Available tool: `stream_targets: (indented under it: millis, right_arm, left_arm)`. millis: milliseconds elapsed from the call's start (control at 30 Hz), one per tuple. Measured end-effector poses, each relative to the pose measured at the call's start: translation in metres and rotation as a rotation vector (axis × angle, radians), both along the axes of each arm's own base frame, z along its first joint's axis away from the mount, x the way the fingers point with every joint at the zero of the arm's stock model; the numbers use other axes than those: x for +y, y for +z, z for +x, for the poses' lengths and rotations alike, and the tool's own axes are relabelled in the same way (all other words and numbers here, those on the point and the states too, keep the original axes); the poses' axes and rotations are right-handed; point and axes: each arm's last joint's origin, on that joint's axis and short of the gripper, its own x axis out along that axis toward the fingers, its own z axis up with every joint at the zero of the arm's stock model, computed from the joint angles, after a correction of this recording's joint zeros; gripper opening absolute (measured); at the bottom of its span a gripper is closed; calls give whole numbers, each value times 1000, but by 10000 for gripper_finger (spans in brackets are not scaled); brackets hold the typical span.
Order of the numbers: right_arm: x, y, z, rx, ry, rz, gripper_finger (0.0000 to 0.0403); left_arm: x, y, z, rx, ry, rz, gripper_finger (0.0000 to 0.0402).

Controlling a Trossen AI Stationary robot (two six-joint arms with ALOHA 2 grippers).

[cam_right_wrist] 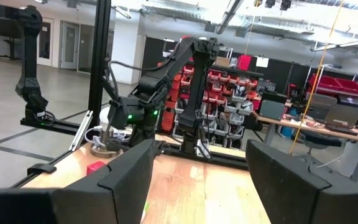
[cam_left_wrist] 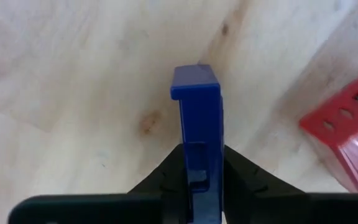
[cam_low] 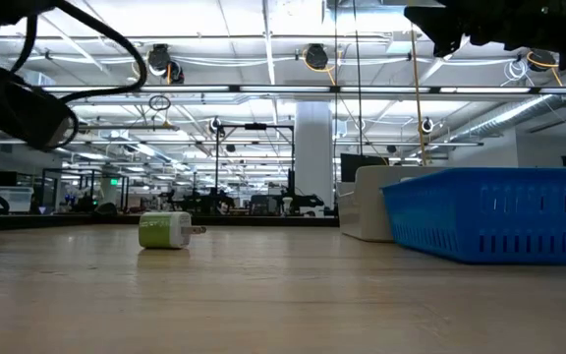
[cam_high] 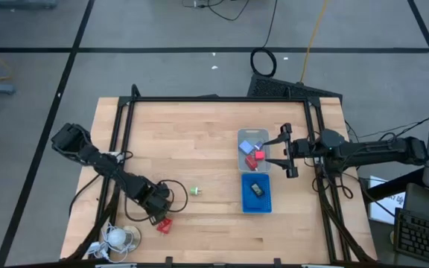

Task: Pick & Place Office items
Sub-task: Put the blue digital clock into the blue bin

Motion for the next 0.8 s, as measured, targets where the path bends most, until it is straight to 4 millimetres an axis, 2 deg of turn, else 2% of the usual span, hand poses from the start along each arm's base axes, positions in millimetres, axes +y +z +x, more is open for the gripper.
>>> stream_targets:
  millis: [67, 300, 467, 667, 800]
  right_arm:
    - [0, -2, 2, 14, 0, 1, 247]
    - [-1, -12, 13, 85, -1, 5, 247]
    - [-1, -18, 22, 104, -5, 1, 247]
    - [-5, -25, 33, 113, -108, -11, 247]
    - [-10, -30, 37, 140, -148, 18, 247]
  left_arm:
    - [5, 6, 2, -47, -18, 87, 65]
    - [24, 38, 30, -266, -89, 318, 52]
    - [43, 59, 56, -423, -112, 540, 71]
    - [69, 71, 84, -580, -165, 633, 52]
    - [94, 71, 96, -642, -176, 679, 51]
